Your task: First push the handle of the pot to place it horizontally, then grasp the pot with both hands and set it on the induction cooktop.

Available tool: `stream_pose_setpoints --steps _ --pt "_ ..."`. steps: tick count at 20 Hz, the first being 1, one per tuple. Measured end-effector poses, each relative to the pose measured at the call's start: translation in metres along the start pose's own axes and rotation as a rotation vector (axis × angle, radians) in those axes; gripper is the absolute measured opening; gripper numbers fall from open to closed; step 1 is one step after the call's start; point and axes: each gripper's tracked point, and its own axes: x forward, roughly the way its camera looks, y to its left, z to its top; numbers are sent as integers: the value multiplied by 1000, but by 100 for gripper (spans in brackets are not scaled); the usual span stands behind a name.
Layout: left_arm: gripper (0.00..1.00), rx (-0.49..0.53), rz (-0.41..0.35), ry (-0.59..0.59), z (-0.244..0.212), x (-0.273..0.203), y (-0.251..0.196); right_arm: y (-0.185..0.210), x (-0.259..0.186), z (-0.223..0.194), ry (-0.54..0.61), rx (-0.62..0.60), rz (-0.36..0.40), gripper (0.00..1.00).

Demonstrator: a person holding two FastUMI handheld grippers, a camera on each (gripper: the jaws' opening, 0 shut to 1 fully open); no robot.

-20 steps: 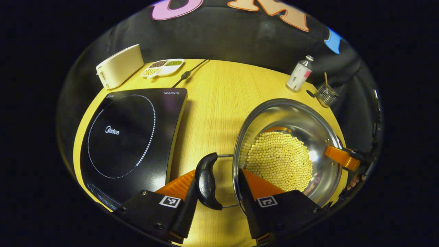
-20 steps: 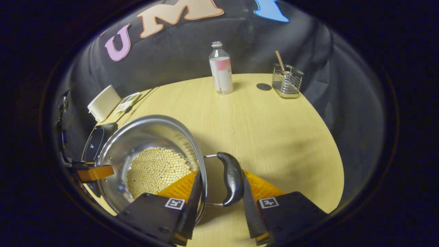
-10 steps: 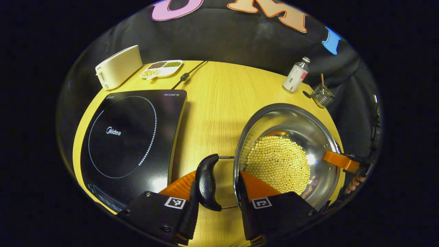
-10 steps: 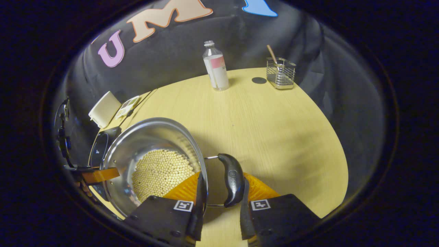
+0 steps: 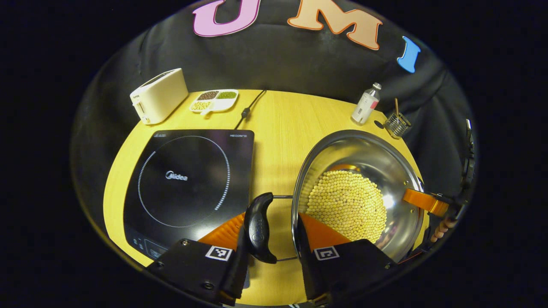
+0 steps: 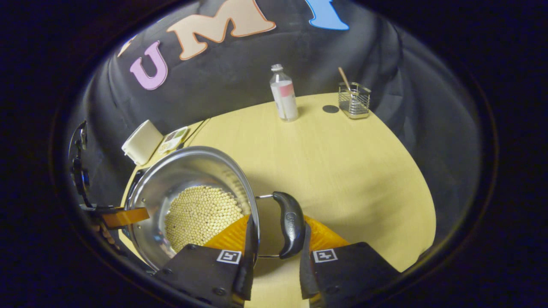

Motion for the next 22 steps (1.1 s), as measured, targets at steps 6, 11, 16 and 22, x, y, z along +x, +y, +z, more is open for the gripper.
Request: stream_pose_setpoints --steps 6,11,16,22 --pt "55 3 -32 -27 10 -10 45 48 -9 -8 -12 18 -19 46" --pt "55 12 -83 -25 20 -9 111 115 -5 -23 -12 38 -63 46" --pt "56 33 -122 -35 37 0 178 186 4 -29 -23 47 -107 46" --pt "54 17 -124 -23 42 9 235 244 25 -38 5 29 -126 40"
